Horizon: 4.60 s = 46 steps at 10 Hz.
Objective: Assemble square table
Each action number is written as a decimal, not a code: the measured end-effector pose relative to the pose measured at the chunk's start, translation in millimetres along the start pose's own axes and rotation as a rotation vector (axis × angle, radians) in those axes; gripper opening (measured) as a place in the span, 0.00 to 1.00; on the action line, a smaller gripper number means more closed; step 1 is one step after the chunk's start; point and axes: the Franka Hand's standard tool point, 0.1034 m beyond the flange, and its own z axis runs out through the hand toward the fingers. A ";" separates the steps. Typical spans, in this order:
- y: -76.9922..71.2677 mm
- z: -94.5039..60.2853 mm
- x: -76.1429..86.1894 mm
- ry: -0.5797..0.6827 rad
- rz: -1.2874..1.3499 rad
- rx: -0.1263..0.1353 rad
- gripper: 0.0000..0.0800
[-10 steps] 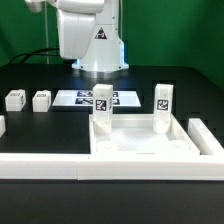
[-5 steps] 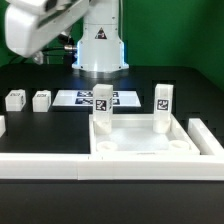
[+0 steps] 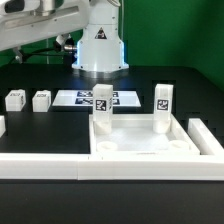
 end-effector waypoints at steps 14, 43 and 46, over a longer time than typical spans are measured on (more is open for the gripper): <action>-0.9 65.1 0.3 -0.497 0.361 0.187 0.81; -6.3 103.1 10.6 -0.504 0.234 0.244 0.81; -10.5 115.6 7.0 -0.497 0.203 0.251 0.81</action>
Offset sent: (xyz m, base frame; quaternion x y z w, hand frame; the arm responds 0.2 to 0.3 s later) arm -0.0201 -0.0084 -0.0399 0.0363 -0.1734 0.1459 0.9733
